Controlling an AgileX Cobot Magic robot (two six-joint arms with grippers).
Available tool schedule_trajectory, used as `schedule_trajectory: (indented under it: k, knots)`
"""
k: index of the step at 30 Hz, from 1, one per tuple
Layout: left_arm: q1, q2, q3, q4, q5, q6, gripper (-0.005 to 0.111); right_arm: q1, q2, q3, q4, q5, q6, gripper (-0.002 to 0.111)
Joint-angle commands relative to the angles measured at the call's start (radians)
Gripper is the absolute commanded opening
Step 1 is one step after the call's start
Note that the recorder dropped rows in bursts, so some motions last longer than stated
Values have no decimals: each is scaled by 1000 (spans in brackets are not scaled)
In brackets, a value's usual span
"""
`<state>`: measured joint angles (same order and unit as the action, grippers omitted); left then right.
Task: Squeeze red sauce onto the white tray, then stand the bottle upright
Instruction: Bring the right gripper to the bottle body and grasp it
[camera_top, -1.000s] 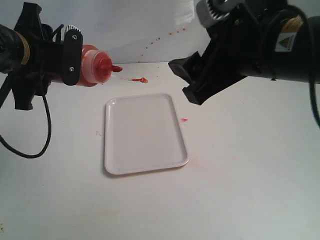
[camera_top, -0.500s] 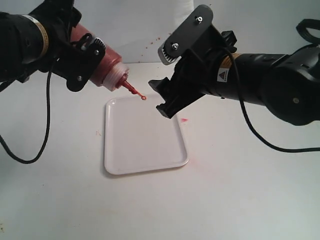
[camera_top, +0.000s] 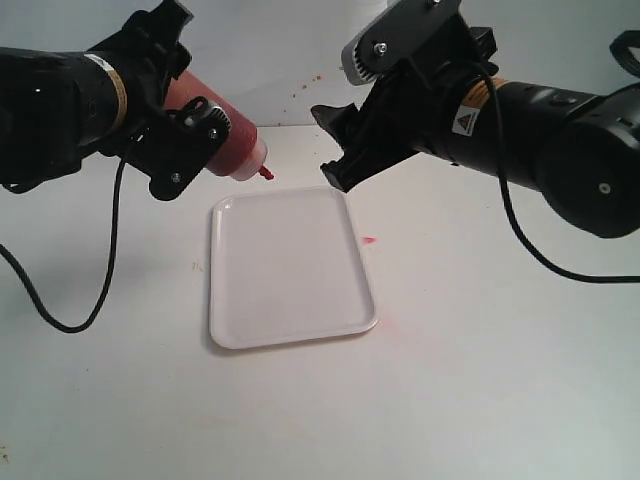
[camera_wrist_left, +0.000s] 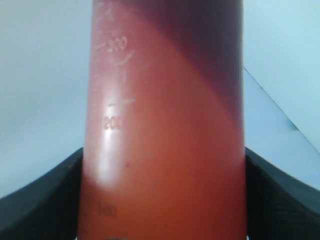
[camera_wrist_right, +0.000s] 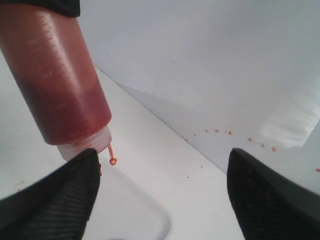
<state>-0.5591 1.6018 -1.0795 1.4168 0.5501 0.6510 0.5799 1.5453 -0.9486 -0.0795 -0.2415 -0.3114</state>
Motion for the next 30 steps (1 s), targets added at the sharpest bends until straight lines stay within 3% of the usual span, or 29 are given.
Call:
schedule_trajectory:
  k: [1, 5, 8, 9, 11, 30]
  knots:
    - [-16, -19, -13, 10, 31, 10, 0, -5, -2, -8, -19, 0, -1, 66]
    - [-60, -19, -13, 3, 42, 39, 0, -5, 47, -8, -23, -11, -3, 69]
    - [-98, -19, -13, 3, 42, 39, 0, 3, 117, -8, -92, -54, -5, 80]
    - [-117, -19, -13, 1, 42, 39, 0, 16, 166, -8, -144, -88, -5, 88]
    - [-136, -19, -13, -15, 44, 39, 0, 38, 211, -8, -180, -127, -5, 91]
    - [-144, -19, 14, -25, 49, 31, 0, 50, 367, -8, -260, -522, 128, 91]
